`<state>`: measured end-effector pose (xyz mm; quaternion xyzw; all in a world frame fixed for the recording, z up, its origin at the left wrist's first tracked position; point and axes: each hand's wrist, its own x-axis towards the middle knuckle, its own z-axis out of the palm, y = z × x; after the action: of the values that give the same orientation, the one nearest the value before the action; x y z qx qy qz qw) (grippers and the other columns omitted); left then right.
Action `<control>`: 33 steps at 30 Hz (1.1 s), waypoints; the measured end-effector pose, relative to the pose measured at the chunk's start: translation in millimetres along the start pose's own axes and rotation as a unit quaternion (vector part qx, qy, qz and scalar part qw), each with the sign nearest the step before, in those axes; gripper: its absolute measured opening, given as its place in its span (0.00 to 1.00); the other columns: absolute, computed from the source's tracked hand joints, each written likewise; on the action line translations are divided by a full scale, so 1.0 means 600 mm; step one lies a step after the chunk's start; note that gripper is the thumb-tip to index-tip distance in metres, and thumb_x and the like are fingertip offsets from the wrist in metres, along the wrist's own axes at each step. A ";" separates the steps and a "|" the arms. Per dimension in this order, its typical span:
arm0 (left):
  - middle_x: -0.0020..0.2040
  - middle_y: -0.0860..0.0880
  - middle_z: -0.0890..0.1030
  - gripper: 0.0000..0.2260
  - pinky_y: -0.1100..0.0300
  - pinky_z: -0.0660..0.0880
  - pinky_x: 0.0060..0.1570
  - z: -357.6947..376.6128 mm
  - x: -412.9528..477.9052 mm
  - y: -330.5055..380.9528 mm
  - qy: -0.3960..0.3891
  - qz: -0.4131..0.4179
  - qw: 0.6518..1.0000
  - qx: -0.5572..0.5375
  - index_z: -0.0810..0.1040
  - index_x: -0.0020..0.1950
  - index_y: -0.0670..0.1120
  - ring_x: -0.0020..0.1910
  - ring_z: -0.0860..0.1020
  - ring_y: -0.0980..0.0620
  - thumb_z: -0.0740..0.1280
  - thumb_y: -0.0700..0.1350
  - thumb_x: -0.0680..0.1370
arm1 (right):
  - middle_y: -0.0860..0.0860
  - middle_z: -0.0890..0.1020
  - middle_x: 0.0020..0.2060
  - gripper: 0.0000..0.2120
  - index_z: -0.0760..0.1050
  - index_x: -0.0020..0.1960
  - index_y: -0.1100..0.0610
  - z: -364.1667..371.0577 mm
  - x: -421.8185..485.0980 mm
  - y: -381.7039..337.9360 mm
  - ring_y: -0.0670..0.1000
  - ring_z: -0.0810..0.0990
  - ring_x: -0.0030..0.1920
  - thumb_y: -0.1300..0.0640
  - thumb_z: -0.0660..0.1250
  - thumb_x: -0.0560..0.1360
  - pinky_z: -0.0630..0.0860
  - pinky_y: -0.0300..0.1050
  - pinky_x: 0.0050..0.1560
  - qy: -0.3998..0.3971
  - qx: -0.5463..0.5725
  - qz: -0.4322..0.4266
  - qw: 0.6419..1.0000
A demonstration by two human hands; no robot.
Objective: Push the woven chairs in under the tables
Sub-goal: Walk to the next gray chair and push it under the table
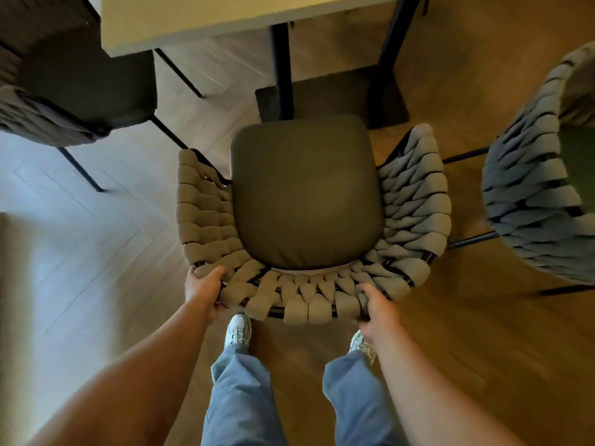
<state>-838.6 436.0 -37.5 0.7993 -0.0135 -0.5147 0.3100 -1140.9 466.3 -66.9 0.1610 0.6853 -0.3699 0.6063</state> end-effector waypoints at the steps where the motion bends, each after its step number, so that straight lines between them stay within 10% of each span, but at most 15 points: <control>1: 0.58 0.44 0.78 0.24 0.43 0.83 0.40 0.011 -0.010 -0.008 0.012 -0.001 1.000 -0.023 0.68 0.68 0.58 0.50 0.82 0.41 0.72 0.44 0.75 | 0.58 0.84 0.51 0.18 0.74 0.65 0.54 -0.008 -0.001 -0.011 0.60 0.83 0.49 0.61 0.71 0.76 0.82 0.58 0.43 -0.016 -0.011 0.000 1.000; 7: 0.57 0.42 0.81 0.26 0.43 0.82 0.36 0.074 -0.093 -0.084 0.015 -0.052 0.989 -0.141 0.70 0.68 0.50 0.50 0.83 0.40 0.76 0.47 0.73 | 0.60 0.80 0.62 0.23 0.72 0.70 0.50 -0.049 -0.007 -0.059 0.66 0.79 0.62 0.46 0.69 0.78 0.81 0.70 0.52 -0.080 -0.048 0.011 0.996; 24: 0.57 0.38 0.77 0.31 0.52 0.79 0.25 0.137 -0.144 -0.131 -0.025 -0.077 0.978 -0.190 0.61 0.71 0.53 0.47 0.81 0.39 0.67 0.30 0.75 | 0.62 0.82 0.55 0.21 0.73 0.68 0.55 -0.064 0.022 -0.105 0.64 0.82 0.52 0.59 0.71 0.77 0.83 0.60 0.38 -0.015 -0.149 -0.047 0.988; 33: 0.54 0.39 0.78 0.29 0.46 0.80 0.36 0.131 -0.136 -0.154 -0.013 -0.076 0.979 -0.191 0.63 0.70 0.50 0.48 0.82 0.39 0.69 0.31 0.75 | 0.61 0.82 0.49 0.19 0.71 0.69 0.58 -0.072 -0.006 -0.103 0.60 0.81 0.44 0.61 0.69 0.79 0.82 0.61 0.39 -0.049 -0.155 -0.035 0.986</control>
<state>-970.0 500.3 -39.7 0.7176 0.1421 -0.5400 0.4162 -1212.1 455.8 -44.9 0.0230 0.7087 -0.2878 0.6437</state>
